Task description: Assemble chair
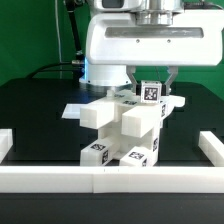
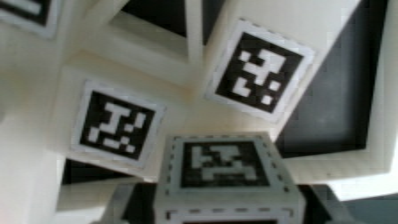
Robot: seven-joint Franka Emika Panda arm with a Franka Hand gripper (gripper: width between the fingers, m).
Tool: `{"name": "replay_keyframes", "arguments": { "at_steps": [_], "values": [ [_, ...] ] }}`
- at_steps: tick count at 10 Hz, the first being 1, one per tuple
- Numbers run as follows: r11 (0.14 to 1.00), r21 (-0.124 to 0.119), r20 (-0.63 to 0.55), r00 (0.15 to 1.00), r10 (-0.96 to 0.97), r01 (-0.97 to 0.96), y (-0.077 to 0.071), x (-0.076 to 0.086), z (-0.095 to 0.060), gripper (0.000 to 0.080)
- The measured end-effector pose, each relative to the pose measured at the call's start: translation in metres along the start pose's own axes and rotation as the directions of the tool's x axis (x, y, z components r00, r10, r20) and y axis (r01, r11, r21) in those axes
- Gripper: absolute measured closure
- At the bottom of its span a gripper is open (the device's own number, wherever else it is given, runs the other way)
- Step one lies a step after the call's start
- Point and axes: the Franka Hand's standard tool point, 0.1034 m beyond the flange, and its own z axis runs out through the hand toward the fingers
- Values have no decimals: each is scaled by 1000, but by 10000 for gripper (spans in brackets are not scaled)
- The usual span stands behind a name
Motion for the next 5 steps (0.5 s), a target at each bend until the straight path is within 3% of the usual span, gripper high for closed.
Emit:
{"name": "replay_keyframes", "arguments": {
  "at_steps": [5],
  "values": [
    [918,0,1,918,397,-397,0,0,1,522]
  ]
}}
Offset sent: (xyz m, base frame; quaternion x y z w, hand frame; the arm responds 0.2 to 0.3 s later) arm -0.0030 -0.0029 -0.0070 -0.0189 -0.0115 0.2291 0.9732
